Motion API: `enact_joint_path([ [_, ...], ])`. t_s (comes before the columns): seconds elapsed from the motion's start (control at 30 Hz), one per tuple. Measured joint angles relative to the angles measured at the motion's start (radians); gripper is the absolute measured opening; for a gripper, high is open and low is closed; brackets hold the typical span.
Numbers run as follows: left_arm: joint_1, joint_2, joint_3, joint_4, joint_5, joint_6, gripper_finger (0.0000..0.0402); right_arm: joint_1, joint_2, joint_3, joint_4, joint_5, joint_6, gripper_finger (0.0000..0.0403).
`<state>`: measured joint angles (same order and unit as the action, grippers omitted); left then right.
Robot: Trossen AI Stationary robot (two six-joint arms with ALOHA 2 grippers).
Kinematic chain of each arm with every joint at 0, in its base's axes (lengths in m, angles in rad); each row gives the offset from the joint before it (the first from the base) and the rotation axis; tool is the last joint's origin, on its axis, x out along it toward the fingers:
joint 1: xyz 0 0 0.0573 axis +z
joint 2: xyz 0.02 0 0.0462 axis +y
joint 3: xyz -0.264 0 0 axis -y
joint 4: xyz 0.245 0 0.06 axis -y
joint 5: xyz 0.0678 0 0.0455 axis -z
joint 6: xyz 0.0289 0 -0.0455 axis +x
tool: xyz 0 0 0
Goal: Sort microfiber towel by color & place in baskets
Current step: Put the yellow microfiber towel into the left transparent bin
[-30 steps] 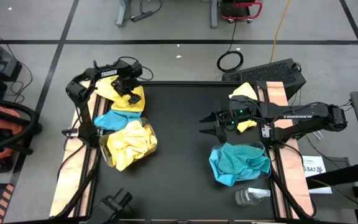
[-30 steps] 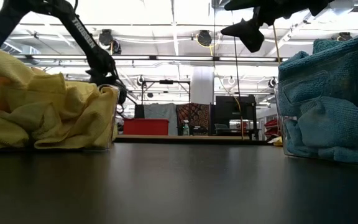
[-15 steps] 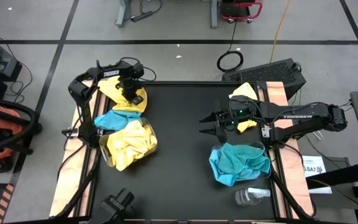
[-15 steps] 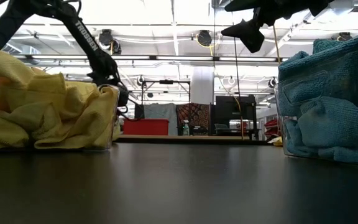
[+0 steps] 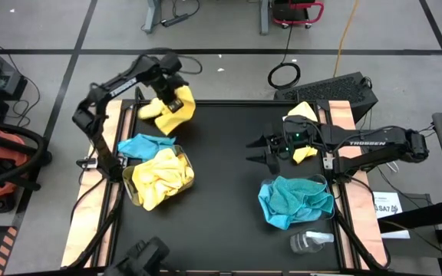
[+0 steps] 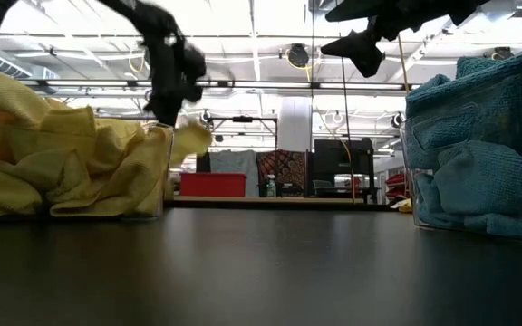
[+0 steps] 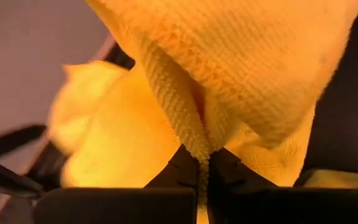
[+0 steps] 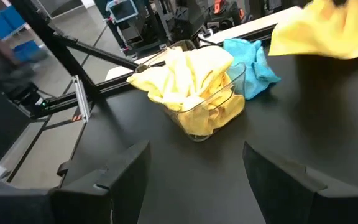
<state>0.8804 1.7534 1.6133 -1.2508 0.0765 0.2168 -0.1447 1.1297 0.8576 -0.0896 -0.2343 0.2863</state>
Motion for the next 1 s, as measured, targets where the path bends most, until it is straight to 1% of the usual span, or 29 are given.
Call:
enact_joint_path([
  [0.13, -0.053, -0.058, 0.119, -0.034, 0.0, -0.006, 0.0005, -0.013, -0.007, 0.0, 0.011, -0.003, 0.005, 0.0249],
  [0.3, -0.123, -0.117, 0.254, -0.066, 0.003, -0.057, 0.0004, -0.022, -0.015, 0.0, 0.009, -0.007, 0.007, 0.0249],
  [0.43, -0.185, -0.158, 0.333, -0.094, 0.003, -0.087, 0.0004, -0.033, -0.016, 0.0, 0.007, -0.008, 0.0, 0.0249],
  [0.63, -0.299, -0.221, 0.365, -0.102, 0.024, -0.111, 0.0004, -0.051, -0.016, 0.0, 0.003, -0.008, -0.036, 0.0249],
  [0.83, -0.416, -0.295, 0.371, -0.112, 0.134, -0.134, 0.0004, -0.08, -0.019, 0.0, 0.003, -0.054, -0.041, 0.0249],
  [1.0, -0.486, -0.368, 0.371, -0.151, 0.238, -0.134, 0.0004, -0.103, -0.02, 0.0, -0.007, -0.061, -0.045, 0.0249],
])
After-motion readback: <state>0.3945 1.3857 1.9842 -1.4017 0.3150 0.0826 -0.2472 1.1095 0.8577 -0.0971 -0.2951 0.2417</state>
